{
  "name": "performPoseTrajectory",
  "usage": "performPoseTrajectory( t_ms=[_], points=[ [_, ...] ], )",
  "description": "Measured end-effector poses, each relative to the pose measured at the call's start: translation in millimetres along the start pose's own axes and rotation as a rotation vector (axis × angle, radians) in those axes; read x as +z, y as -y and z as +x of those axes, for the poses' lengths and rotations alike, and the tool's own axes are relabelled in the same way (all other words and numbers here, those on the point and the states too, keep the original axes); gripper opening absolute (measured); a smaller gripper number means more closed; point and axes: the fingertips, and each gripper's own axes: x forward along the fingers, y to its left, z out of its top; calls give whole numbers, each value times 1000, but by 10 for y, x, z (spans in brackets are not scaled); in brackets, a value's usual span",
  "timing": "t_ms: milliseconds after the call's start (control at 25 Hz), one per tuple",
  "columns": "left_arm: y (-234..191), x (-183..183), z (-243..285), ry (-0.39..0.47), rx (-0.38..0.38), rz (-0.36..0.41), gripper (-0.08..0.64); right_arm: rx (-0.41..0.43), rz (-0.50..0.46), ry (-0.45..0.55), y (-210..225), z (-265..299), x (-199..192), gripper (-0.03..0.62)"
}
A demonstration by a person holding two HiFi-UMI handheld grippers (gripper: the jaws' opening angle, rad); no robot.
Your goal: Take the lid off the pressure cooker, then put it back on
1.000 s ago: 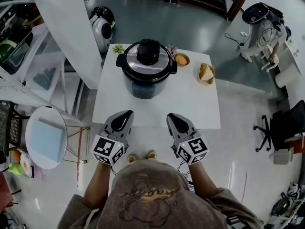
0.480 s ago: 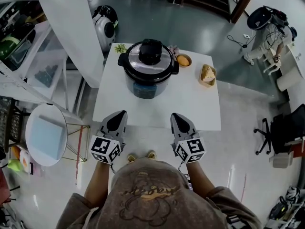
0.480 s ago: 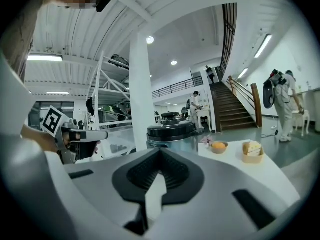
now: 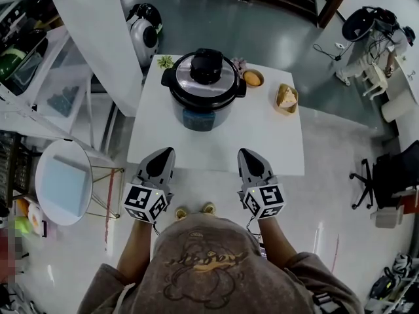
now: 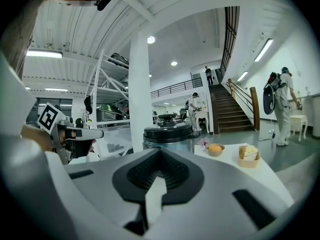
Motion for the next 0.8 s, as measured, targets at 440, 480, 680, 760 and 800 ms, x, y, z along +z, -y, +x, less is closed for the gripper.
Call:
performPoseTrajectory(
  t_ms=[440,480,680,760,800],
  points=[
    [51,3,67,-16,-4,1,5,8,14,-4,47,-4,-25,-5],
    [54,5,76,-17,-4,1,5,11,15,-4,46,4,-22,-4],
    [33,5,110,-18,3,-2,5,20,13,-9,55,49,-30,-4],
    [22,3,121,-19,6,-5,5,22,14,-14,64,58,-41,-3],
    [18,2,126,-19,7,-6,5,23,15,-17,69,61,-47,-4]
  ],
)
